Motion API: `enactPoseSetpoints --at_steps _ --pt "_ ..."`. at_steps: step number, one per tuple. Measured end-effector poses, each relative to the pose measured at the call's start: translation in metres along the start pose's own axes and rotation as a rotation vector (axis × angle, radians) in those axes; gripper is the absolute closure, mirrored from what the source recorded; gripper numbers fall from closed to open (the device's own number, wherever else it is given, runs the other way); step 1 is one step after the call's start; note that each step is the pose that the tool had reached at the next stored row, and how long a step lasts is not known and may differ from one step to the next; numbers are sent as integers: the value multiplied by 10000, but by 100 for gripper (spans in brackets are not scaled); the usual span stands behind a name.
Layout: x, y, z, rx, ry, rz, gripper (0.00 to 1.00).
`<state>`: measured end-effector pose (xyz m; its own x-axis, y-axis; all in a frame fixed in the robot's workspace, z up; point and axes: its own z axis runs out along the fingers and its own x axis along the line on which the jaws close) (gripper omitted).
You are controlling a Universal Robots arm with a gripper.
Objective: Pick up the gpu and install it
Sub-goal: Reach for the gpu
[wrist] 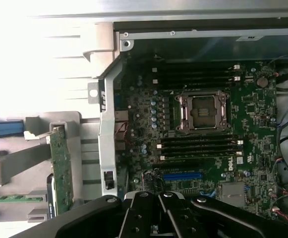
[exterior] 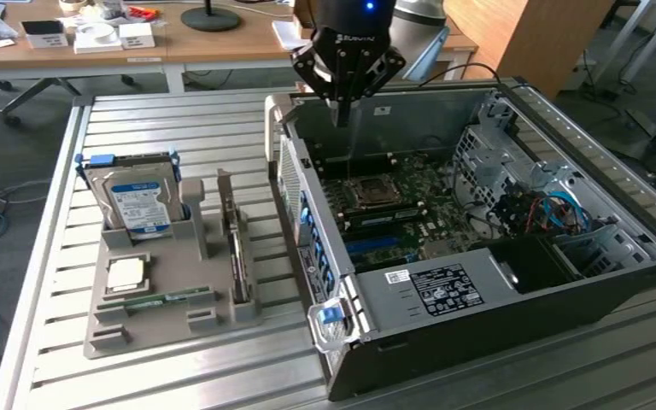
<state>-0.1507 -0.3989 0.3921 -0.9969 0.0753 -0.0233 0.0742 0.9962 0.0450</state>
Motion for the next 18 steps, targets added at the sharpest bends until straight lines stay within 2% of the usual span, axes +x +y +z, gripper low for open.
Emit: enactPoseSetpoints --at_steps 18 --pt "202 -15 3 0 0 0 89"
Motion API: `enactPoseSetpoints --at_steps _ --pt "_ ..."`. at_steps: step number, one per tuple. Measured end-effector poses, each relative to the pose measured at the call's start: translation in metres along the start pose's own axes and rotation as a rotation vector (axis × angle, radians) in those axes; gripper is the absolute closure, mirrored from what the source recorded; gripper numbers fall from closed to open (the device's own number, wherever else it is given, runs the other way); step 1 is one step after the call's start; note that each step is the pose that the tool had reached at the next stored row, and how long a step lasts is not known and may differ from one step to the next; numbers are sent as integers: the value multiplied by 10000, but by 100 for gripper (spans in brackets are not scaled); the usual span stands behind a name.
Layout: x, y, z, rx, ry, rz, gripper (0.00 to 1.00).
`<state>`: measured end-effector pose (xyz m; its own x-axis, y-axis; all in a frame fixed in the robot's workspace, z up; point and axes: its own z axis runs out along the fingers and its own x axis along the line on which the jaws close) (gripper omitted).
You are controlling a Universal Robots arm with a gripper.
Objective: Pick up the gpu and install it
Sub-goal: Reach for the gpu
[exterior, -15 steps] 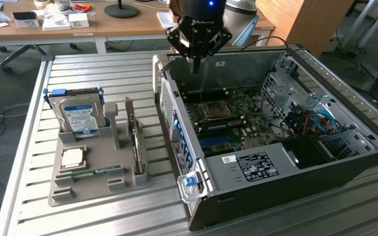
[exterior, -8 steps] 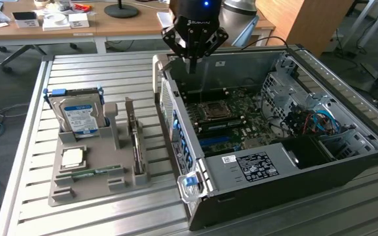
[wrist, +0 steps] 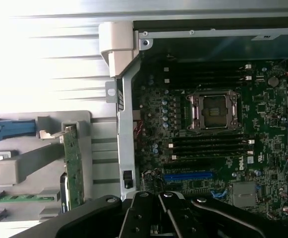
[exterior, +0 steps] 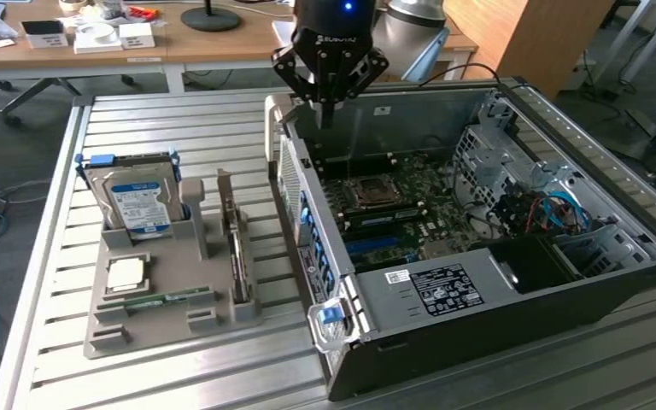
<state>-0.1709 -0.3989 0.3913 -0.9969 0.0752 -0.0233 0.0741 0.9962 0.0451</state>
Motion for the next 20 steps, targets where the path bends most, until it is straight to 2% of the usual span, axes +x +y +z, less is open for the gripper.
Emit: enactPoseSetpoints --at_steps 13,20 --pt "134 -10 2 0 0 1 89" --pt "244 -18 3 0 0 1 89"
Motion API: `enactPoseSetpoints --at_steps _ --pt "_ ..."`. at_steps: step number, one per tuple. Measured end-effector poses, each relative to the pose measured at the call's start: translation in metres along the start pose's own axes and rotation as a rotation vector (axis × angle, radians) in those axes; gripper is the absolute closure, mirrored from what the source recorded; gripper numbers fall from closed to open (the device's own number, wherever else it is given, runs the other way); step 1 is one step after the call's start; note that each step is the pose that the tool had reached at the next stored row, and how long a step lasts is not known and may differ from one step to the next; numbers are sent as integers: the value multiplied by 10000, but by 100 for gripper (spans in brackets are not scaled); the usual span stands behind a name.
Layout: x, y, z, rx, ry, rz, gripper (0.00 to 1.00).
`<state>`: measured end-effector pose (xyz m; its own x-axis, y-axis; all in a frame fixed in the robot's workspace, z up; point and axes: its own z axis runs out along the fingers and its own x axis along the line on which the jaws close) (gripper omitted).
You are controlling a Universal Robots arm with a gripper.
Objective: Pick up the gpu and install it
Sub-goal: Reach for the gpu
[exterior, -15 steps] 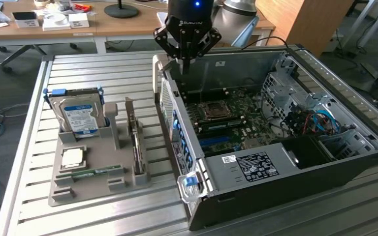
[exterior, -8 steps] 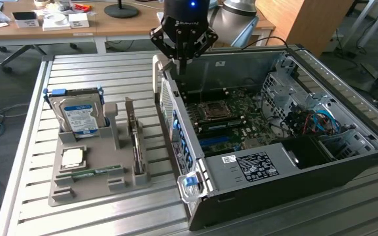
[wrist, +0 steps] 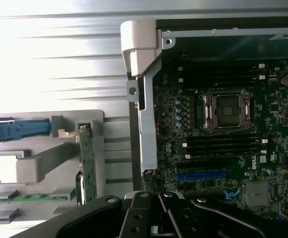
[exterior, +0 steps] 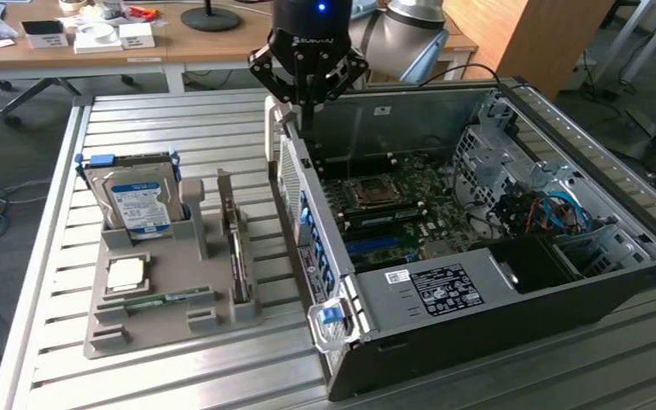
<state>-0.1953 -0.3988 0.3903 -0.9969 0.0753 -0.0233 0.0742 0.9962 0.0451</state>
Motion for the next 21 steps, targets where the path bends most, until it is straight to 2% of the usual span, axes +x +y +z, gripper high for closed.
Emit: enactPoseSetpoints --at_steps 13,14,21 --pt "193 -15 3 0 -1 0 89" --pt "263 -20 5 0 -1 -1 89" --pt "326 -25 8 0 -1 0 89"
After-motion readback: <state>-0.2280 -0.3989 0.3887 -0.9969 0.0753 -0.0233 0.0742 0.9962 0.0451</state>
